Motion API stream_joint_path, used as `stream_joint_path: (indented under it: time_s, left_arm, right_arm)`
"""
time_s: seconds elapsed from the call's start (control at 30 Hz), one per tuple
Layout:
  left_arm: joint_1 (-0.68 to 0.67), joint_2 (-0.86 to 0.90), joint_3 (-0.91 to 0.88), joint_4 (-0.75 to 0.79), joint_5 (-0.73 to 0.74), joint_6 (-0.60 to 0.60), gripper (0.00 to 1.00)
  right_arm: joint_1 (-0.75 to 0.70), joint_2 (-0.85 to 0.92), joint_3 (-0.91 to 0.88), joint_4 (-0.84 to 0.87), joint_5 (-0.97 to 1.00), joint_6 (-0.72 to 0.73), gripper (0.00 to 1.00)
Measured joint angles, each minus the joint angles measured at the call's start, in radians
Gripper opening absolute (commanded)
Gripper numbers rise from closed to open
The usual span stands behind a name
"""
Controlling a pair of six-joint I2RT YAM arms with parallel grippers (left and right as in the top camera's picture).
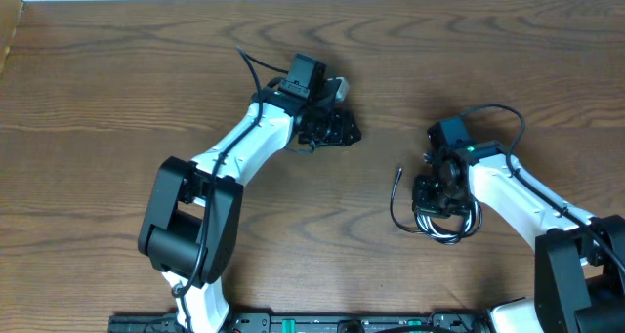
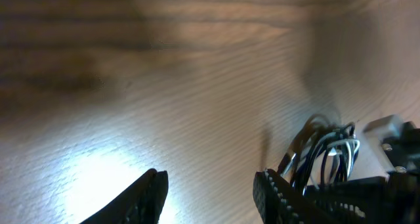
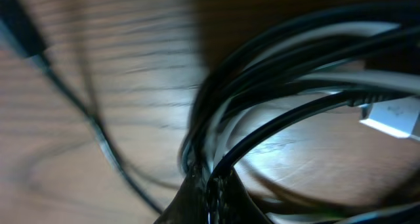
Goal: Untangle cables
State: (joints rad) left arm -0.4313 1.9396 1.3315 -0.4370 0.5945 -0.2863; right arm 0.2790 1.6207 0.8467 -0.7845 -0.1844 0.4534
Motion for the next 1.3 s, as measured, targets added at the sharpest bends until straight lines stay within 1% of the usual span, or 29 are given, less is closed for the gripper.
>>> stream_joint_path:
  time_s: [0.17,0.27,0.33,0.4,0.5,0.6,0.63,0.67,0.7,0.77,0.8,0.83,0.87,0.93,0.97,1.0,1.07,1.1,1.13,1.17,1.2,1.23,1.3]
  left_arm:
    - [-0.074,0.01,0.0,0.055,-0.003,-0.002,0.47]
    - [-0.116,0.042,0.0,0.064,-0.058,-0.061,0.47]
    - [-0.111,0.072,0.0,0.063,-0.098,-0.103,0.47]
    - [-0.08,0.094,0.0,0.065,-0.129,-0.133,0.47]
    - [0.012,0.097,0.0,0.082,-0.152,-0.156,0.48]
    - [0.105,0.097,0.0,0.082,-0.145,-0.163,0.5]
    - [0.134,0.097,0.0,0.08,-0.136,-0.165,0.51]
    - [0.153,0.097,0.0,0.08,-0.126,-0.167,0.51]
    - [0.171,0.097,0.0,0.076,-0.118,-0.166,0.51]
    - [0.192,0.097,0.0,0.056,-0.098,-0.165,0.51]
    - [0.194,0.097,0.0,0.031,-0.09,-0.164,0.51]
    - [0.193,0.097,0.0,0.024,-0.083,-0.162,0.51]
    - [0.186,0.097,0.0,-0.001,-0.074,-0.154,0.51]
    - [0.18,0.097,0.0,-0.011,-0.071,-0.142,0.52]
    - [0.177,0.097,0.0,-0.01,-0.069,-0.136,0.55]
    - [0.174,0.097,0.0,-0.01,-0.069,-0.132,0.57]
    - [0.169,0.097,0.0,-0.01,-0.069,-0.127,0.58]
    - [0.167,0.097,0.0,-0.013,-0.069,-0.124,0.58]
    - [0.162,0.097,0.0,-0.015,-0.069,-0.114,0.58]
    - [0.154,0.097,0.0,-0.017,-0.069,-0.104,0.58]
    - [0.147,0.097,0.0,-0.02,-0.069,-0.097,0.58]
    - [0.13,0.097,0.0,-0.022,-0.069,-0.089,0.58]
    - [0.11,0.097,0.0,-0.016,-0.069,-0.082,0.57]
  right_arm:
    - [-0.003,0.0,-0.011,0.045,0.036,0.048,0.02]
    - [-0.01,0.0,-0.013,0.105,0.031,0.048,0.05]
    - [-0.011,0.0,-0.014,0.144,0.024,0.048,0.06]
    - [-0.011,0.0,-0.016,0.192,0.013,0.048,0.07]
    - [-0.011,0.002,-0.02,0.297,-0.026,0.053,0.06]
    - [-0.01,0.03,-0.019,0.467,-0.09,0.085,0.06]
    - [-0.007,0.06,-0.017,0.544,-0.117,0.099,0.05]
    - [-0.004,0.082,-0.014,0.58,-0.135,0.107,0.04]
    - [0.006,0.143,-0.005,0.661,-0.169,0.124,0.01]
    - [0.021,0.222,0.031,0.715,-0.219,0.145,0.01]
    - [0.027,0.275,0.085,0.735,-0.27,0.148,0.02]
    - [0.035,0.308,0.126,0.734,-0.292,0.146,0.05]
    - [0.039,0.359,0.193,0.735,-0.32,0.143,0.05]
    - [0.039,0.384,0.261,0.715,-0.334,0.13,0.06]
    - [0.039,0.387,0.3,0.7,-0.337,0.124,0.08]
    - [0.039,0.387,0.356,0.665,-0.34,0.115,0.08]
    - [0.038,0.387,0.466,0.582,-0.343,0.098,0.11]
    - [0.036,0.387,0.505,0.523,-0.34,0.091,0.17]
    - [0.034,0.387,0.552,0.428,-0.331,0.084,0.25]
    - [0.029,0.387,0.567,0.375,-0.316,0.078,0.3]
    - [0.024,0.387,0.574,0.332,-0.304,0.071,0.38]
    - [0.012,0.387,0.575,0.269,-0.268,0.071,0.43]
    - [0.002,0.387,0.573,0.2,-0.219,0.074,0.51]
